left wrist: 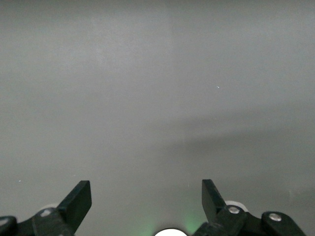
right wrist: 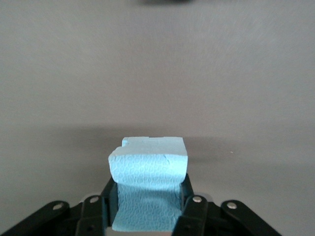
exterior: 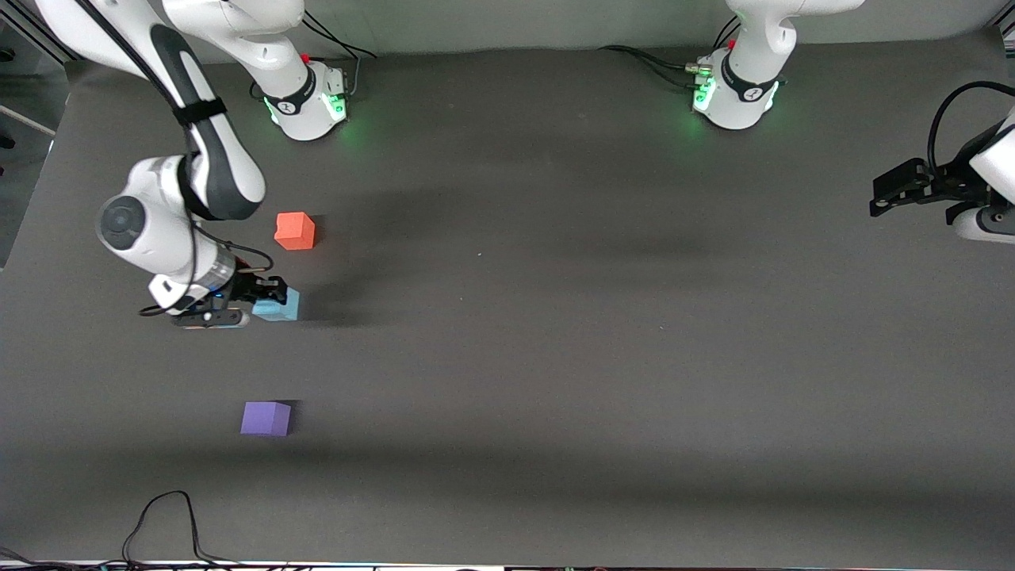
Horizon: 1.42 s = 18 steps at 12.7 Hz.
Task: Place blue block between orange and purple blocks
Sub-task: 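Carry the blue cube with the right gripper toward the orange cube, then lower the blue cube between orange and purple cubes, open right gripper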
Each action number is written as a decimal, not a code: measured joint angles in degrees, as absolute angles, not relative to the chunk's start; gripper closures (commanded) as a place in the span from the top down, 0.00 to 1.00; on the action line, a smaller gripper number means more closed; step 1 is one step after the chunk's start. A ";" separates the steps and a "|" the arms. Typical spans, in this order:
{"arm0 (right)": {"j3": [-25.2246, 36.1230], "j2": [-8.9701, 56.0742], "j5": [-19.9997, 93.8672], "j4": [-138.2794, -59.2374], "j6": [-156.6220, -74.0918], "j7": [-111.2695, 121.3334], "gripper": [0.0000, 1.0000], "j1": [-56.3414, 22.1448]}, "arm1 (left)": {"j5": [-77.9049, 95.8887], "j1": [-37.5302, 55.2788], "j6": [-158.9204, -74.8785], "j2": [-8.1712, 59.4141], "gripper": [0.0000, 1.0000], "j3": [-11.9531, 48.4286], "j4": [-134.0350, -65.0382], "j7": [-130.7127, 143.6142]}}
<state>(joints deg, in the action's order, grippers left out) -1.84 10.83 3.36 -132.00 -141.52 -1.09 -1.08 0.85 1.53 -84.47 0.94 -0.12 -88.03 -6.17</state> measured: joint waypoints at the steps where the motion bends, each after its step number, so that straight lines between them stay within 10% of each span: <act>1: -1.77 12.32 3.36 -132.69 -143.52 -0.69 0.44 -1.08 | 0.81 1.54 -84.49 0.95 1.00 -0.12 -88.03 -6.18; 9: -1.47 16.21 3.36 -132.72 -148.62 0.89 0.60 -1.10 | 0.72 1.54 -85.06 1.46 1.00 -0.12 -88.04 -6.22; 10: -1.22 16.24 3.36 -132.71 -148.66 1.19 0.66 -1.10 | 0.72 1.54 -85.09 1.49 1.00 -0.12 -88.04 -6.23; 11: -0.95 16.24 3.36 -132.68 -148.69 1.45 0.98 -1.10 | 0.71 1.54 -85.10 1.49 1.00 -0.13 -88.03 -6.23; 18: 0.13 14.00 3.36 -131.17 -148.75 1.68 1.00 -1.11 | 0.70 1.54 -85.23 1.50 1.00 -0.13 -88.03 -6.24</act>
<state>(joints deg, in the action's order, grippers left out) 0.13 14.00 3.36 -131.17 -148.75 1.68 -1.11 0.70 1.54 -85.23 1.50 -0.13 -88.03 -6.24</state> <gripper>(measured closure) 0.000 0.000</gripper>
